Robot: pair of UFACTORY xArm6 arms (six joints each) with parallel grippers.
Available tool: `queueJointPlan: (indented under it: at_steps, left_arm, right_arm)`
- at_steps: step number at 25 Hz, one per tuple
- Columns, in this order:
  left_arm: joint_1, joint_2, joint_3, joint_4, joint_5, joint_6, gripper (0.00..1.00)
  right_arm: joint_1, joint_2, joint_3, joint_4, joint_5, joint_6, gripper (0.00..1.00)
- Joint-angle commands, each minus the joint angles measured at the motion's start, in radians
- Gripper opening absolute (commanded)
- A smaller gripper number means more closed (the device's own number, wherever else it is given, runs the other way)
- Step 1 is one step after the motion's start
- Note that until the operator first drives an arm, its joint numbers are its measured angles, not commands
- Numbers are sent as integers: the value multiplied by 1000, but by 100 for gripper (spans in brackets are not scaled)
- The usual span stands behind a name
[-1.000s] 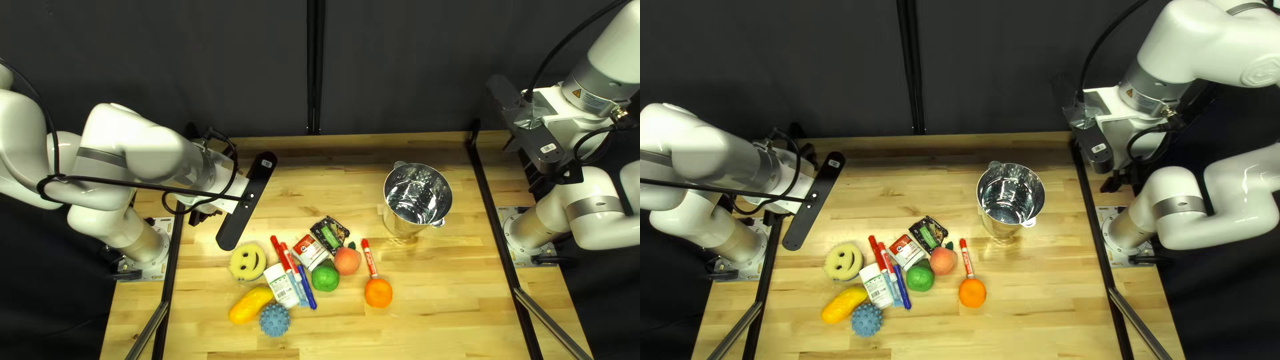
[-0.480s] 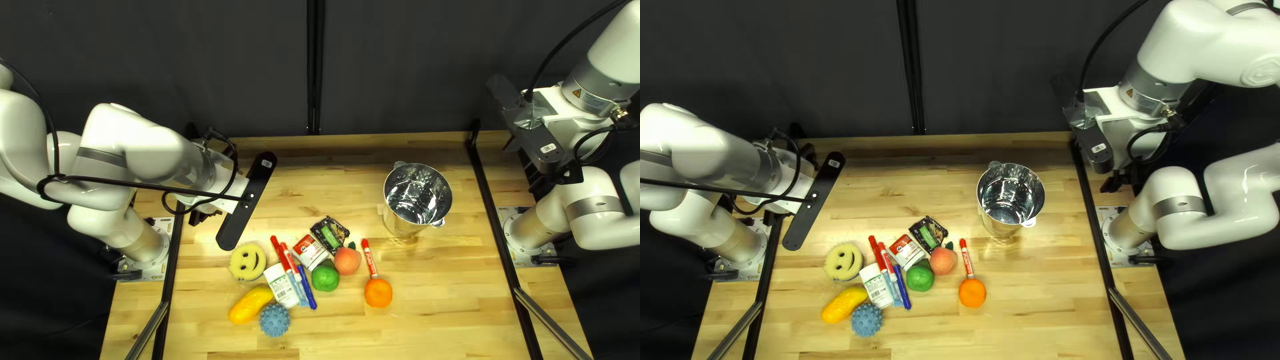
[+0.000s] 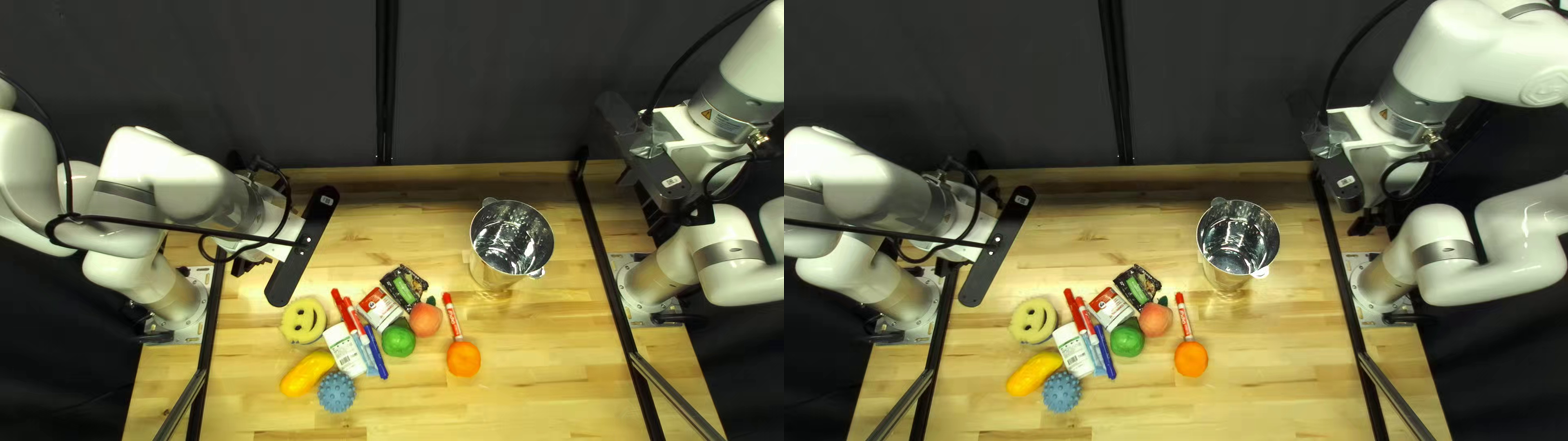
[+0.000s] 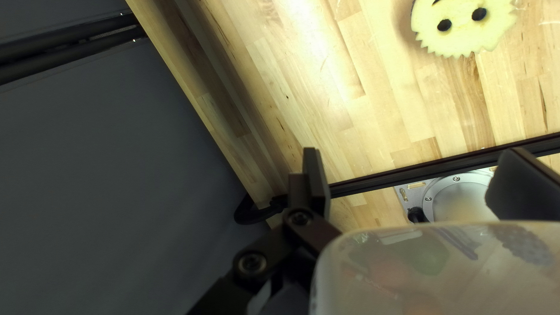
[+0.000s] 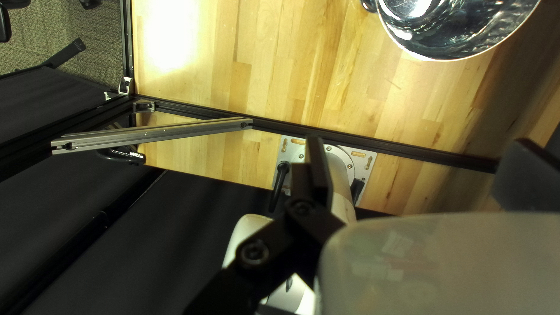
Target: Pick up trash and place into trash bin
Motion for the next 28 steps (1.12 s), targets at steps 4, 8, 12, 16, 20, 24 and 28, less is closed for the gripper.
queueJointPlan:
  at_steps: [4,8,12,16,20,24,28]
  left_arm:
    - [-19,-14,-31,-15,14,-31,100]
    - [-26,-14,-56,-39,15,-60,100]
    - [-23,-34,-62,-65,4,-104,100]
    - [1,-44,-50,-84,-34,-115,100]
    - [1,-44,-50,-84,-34,-115,100]
    - [1,-44,-50,-84,-34,-115,100]
    - [11,-11,-80,-115,-20,-158,100]
  right_arm:
    - [107,82,30,-54,-97,111,100]
    - [177,156,70,-90,-229,158,100]
    - [222,199,112,-137,-324,203,100]
    - [221,212,113,-153,-348,211,100]
    - [221,212,113,-153,-348,211,100]
    - [221,212,113,-153,-348,211,100]
    - [252,219,130,-164,-367,217,100]
